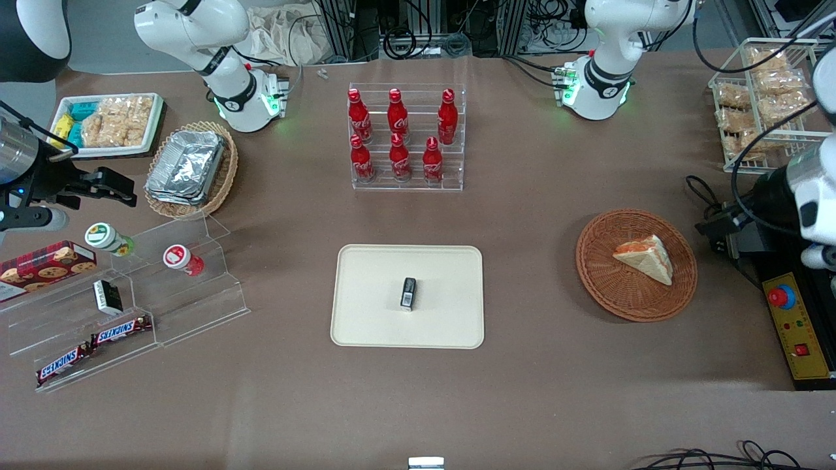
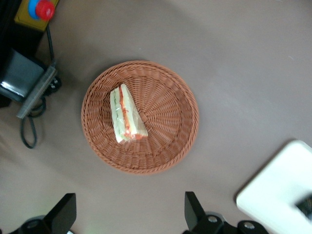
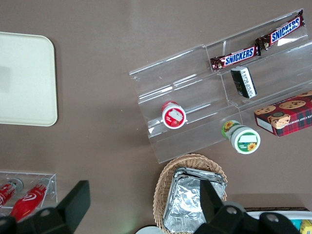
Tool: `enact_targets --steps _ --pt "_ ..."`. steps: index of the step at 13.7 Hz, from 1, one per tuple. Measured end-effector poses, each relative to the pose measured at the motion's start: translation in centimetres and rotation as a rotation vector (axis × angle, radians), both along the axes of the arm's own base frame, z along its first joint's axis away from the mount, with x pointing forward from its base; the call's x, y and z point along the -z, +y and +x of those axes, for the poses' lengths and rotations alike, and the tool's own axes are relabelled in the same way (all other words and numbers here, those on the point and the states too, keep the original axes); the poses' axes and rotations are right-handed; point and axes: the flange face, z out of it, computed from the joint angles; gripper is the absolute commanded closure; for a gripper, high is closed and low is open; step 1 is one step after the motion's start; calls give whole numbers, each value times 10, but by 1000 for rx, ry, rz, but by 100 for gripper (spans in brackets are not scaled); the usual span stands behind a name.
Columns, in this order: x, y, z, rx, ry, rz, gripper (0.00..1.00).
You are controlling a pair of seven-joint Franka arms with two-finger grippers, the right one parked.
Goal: Place sandwich from basket to tray
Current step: 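Move the left gripper toward the wicker basket with the sandwich, then lower the left gripper over the triangular sandwich and close on it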
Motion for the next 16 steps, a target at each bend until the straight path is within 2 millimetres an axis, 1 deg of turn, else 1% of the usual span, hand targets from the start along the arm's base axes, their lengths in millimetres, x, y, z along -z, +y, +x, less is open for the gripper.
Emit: enact_targets --steps 2,4,6,7,8,9,10,12,14,16 --pt "57 6 -1 -128 14 10 0" --pt "115 8 -8 -235 20 21 0" --pt "179 12 -21 -311 7 27 0" --pt "208 16 -29 -333 10 31 0" --pt "232 23 -38 -352 19 36 0" --pt "246 32 -44 -368 29 42 0" --pt "254 42 -48 -386 39 47 0" --pt "255 53 -50 -406 41 50 0" --pt "256 54 -50 -416 35 51 0" --pt "267 53 -49 -429 22 52 0"
